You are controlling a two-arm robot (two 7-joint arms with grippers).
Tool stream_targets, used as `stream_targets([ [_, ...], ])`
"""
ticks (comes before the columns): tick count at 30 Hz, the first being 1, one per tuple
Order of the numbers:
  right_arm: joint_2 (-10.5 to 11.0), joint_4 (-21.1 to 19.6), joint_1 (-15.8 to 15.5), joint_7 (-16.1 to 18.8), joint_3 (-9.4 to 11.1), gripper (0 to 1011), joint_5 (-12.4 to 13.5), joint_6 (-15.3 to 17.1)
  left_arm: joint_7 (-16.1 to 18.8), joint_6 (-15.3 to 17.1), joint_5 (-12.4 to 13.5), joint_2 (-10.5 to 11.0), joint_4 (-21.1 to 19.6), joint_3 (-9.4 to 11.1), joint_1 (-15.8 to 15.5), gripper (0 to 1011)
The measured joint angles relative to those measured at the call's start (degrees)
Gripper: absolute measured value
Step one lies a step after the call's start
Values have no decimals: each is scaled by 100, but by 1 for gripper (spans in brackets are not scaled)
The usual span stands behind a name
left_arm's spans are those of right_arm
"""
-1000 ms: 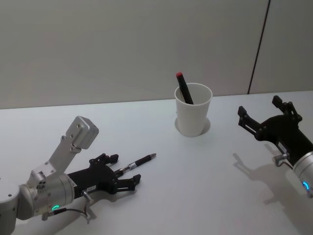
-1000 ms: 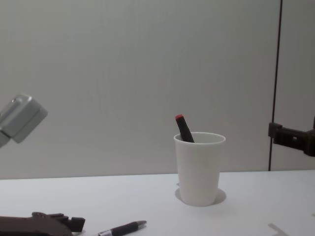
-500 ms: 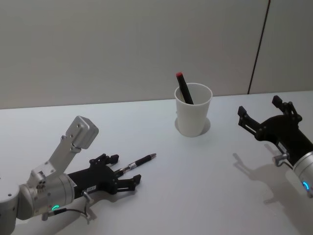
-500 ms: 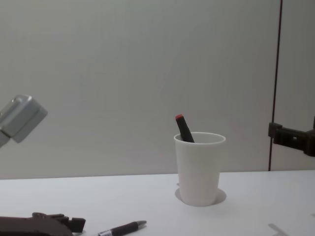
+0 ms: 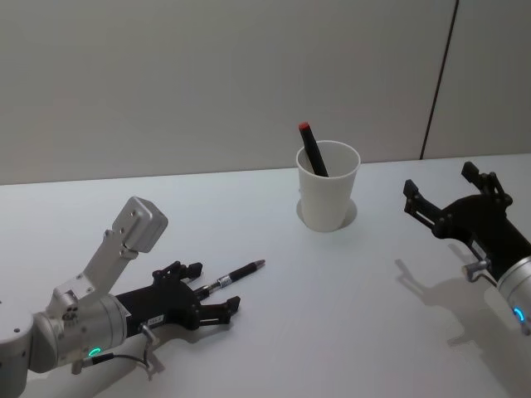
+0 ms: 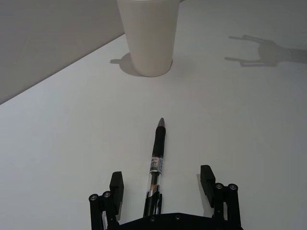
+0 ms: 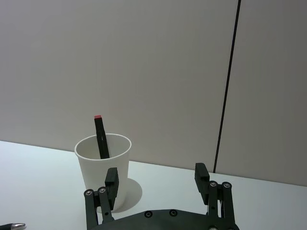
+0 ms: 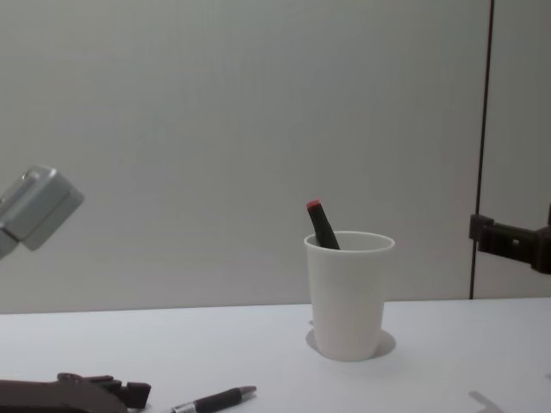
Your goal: Place the pen into the pen holder.
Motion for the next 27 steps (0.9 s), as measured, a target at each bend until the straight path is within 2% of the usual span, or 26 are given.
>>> stream_targets([
  [27, 0, 0, 0, 0, 0, 1001, 0, 0, -22, 17, -7, -17, 17, 13, -14, 1001],
])
